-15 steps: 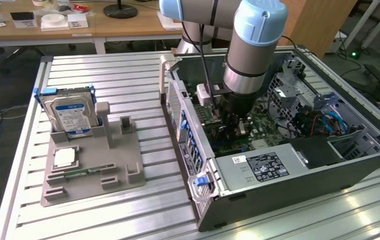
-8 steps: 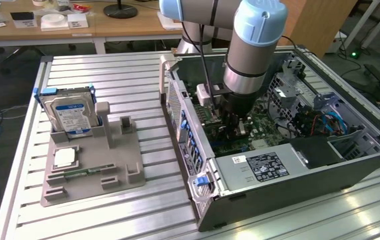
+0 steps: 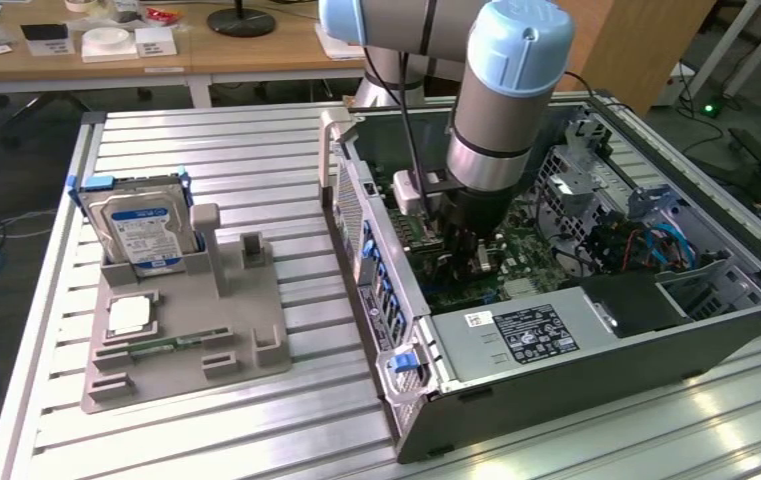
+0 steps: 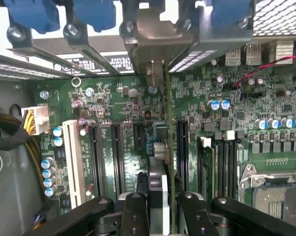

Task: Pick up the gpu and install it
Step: 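Insert the gpu into the slot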

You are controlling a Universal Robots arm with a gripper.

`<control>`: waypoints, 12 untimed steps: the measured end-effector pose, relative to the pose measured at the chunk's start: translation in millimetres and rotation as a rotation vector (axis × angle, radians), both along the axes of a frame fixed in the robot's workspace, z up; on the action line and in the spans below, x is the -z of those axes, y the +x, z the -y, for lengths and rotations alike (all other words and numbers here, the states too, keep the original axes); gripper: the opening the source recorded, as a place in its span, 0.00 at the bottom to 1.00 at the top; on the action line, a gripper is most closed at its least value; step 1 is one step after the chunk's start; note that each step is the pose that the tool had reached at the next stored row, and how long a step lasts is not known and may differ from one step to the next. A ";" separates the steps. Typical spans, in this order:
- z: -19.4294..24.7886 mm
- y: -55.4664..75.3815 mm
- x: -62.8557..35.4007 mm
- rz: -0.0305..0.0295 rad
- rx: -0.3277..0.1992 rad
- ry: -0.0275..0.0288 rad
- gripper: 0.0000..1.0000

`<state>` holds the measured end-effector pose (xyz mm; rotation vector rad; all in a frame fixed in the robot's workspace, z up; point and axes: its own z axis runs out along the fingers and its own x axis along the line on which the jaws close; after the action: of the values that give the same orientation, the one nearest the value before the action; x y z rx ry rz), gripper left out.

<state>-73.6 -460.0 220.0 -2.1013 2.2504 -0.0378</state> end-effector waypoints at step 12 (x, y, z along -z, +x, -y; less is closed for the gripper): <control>0.0 -0.3 1.4 0.0002 0.000 0.0003 0.28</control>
<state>-73.9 -460.0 218.6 -2.1012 2.2501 -0.0376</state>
